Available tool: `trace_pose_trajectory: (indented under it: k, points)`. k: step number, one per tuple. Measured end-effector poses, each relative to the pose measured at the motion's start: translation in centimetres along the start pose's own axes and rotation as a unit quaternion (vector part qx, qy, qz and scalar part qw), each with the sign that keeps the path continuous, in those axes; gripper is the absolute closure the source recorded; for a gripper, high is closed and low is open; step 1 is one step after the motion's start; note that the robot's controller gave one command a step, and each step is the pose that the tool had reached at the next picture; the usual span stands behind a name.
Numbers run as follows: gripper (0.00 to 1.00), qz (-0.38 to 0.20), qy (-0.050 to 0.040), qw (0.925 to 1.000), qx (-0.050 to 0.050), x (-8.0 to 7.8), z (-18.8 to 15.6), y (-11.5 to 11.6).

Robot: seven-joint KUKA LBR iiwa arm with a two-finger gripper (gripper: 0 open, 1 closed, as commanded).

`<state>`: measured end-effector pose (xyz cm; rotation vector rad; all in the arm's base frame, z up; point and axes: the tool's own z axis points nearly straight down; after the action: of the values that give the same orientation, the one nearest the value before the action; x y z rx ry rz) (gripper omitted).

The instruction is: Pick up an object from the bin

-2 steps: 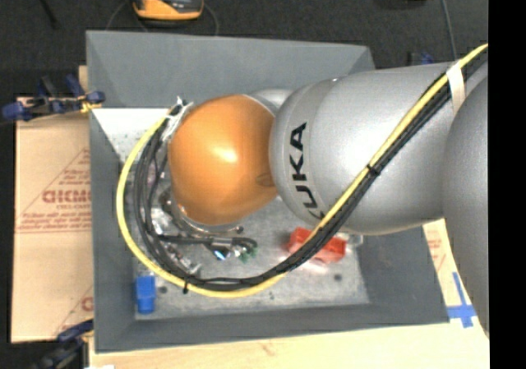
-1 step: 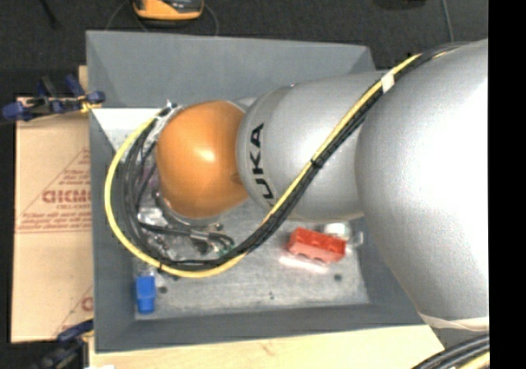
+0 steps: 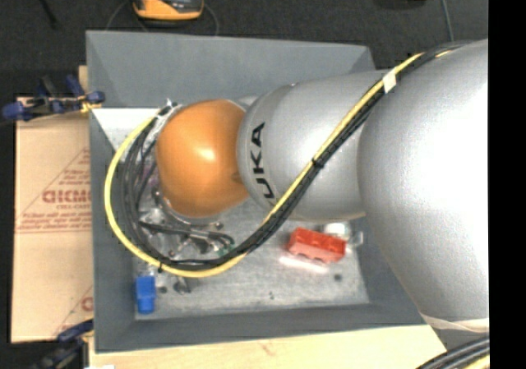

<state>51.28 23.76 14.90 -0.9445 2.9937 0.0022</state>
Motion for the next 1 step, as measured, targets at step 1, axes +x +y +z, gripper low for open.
trace_pose_trajectory:
  k: [1]
  points:
    - [0.0, -0.124, 0.0023, 0.9923, 0.0, 0.42, 8.07, -0.72]
